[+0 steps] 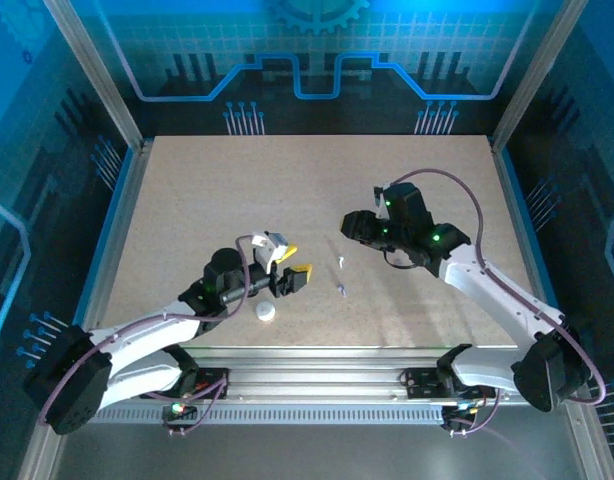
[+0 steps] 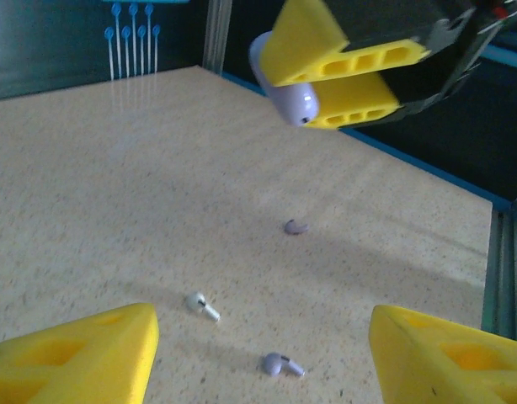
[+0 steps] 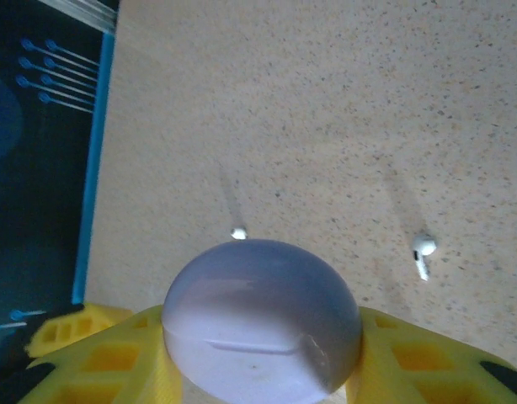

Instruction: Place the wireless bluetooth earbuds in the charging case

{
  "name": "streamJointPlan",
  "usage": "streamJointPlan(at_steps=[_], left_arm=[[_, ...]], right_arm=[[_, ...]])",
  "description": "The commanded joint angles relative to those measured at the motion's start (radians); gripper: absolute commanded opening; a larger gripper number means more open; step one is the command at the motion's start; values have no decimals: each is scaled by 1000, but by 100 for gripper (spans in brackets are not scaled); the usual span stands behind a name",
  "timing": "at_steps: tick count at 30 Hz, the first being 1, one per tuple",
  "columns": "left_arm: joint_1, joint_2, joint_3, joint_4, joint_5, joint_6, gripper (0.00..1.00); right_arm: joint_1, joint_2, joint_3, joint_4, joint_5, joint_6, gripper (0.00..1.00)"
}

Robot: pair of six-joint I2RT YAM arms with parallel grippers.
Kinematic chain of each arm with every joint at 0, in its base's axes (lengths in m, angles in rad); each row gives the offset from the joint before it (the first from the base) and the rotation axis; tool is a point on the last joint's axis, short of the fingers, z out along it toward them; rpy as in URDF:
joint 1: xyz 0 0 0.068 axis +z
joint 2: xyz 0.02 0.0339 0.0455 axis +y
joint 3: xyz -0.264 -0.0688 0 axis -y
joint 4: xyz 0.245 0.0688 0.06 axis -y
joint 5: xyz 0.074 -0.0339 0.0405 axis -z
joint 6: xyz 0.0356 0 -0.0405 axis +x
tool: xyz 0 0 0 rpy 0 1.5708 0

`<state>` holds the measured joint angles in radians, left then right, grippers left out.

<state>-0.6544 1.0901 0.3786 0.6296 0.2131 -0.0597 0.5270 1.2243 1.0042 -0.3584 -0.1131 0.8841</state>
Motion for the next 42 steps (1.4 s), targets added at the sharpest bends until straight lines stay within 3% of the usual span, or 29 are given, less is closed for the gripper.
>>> streamJointPlan(at_steps=[1, 10, 30, 42], left_arm=[[-24, 43, 5, 127, -11, 48, 68], [-72, 107, 45, 204, -76, 14, 68], [-83, 142, 65, 405, -219, -37, 67], [-82, 179, 65, 462, -215, -89, 57]], right_arm=[[21, -23, -26, 142, -2, 135, 45], [90, -26, -77, 325, -16, 268, 45], [225, -41, -150, 420, 35, 317, 45], [257, -75, -173, 442, 51, 330, 45]])
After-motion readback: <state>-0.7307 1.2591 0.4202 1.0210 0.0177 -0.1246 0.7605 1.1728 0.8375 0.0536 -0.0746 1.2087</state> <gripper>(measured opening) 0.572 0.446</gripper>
